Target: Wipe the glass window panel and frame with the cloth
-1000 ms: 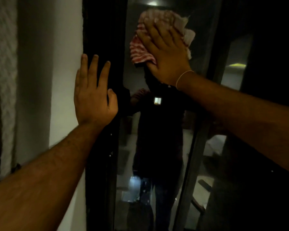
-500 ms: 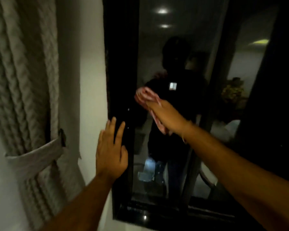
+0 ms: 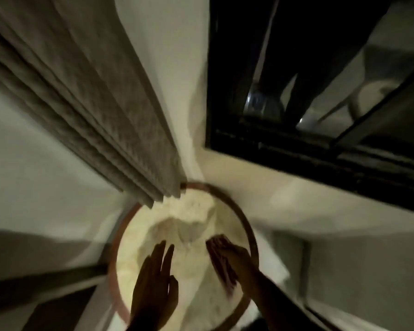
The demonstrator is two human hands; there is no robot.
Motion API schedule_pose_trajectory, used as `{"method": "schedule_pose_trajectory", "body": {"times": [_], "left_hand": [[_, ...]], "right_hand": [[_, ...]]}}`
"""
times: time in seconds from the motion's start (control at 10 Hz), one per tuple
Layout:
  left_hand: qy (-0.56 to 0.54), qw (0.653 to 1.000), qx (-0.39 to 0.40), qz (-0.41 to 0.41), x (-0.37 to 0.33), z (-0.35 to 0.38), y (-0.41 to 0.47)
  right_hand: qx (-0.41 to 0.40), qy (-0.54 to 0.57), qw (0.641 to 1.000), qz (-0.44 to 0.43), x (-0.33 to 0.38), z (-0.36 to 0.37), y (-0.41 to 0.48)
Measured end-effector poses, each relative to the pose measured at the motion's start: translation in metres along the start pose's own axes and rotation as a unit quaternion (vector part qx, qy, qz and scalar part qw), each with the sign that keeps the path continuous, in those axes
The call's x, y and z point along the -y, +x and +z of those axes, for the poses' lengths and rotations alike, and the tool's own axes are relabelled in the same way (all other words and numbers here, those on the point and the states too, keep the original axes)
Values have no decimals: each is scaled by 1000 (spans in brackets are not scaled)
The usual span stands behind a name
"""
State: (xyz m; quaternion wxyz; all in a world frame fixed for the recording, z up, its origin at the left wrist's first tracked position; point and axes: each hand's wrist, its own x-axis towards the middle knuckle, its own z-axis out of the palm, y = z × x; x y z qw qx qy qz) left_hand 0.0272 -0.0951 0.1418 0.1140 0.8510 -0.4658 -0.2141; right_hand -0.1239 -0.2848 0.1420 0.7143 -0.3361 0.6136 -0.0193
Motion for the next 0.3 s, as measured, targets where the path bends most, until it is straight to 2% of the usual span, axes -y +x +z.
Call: {"method": "schedule_pose_trajectory", "body": {"times": [0.1,0.2,0.3], "left_hand": [[37,997,61,27,40,51,-26],[34,997,62,33,58,83,-34],[67,996,51,38,55,108,-31]], "right_hand": [[64,43,995,69,-52,29,55],[49,76,992,86,-74,40,96],[-94,-73,991,66,-91,29,114]]}}
